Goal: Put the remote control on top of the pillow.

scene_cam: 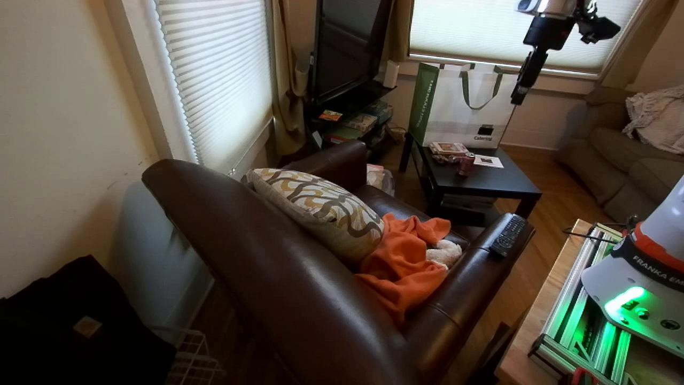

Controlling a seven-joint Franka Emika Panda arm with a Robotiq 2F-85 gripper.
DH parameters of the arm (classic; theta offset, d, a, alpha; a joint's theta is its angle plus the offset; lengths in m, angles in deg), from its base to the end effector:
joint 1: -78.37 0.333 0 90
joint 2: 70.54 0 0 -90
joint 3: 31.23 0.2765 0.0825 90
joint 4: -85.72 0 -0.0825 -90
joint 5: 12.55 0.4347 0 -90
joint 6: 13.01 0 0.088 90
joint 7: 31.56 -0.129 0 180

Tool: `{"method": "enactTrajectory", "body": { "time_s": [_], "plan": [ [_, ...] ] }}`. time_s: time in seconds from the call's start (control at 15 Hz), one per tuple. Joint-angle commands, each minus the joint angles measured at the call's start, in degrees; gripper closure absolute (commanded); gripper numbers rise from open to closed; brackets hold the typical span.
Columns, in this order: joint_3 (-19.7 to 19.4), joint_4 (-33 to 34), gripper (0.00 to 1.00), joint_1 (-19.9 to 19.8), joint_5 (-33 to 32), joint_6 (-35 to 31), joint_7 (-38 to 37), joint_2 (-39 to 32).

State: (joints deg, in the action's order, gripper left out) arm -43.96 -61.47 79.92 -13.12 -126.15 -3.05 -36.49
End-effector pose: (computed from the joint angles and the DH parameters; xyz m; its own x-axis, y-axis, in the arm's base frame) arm 0.4278 -0.0748 0.3789 0.9412 0.3349 0.0450 0.3379 -0.9352 -0.1057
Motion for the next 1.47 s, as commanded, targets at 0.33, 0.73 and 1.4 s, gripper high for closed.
{"method": "enactTrajectory", "body": {
  "time_s": [0.33, 0.73, 1.4],
  "plan": [
    [1.2, -7.8, 0.00, 1.7, -0.1, 0.4, 8.9, 0.2],
    [2.4, -10.3, 0.00, 3.5, -5.2, 1.5, 22.4, -0.4],
    [4.1, -10.5, 0.00, 3.5, -6.4, 0.4, 30.7, -2.7]
  ]
}}
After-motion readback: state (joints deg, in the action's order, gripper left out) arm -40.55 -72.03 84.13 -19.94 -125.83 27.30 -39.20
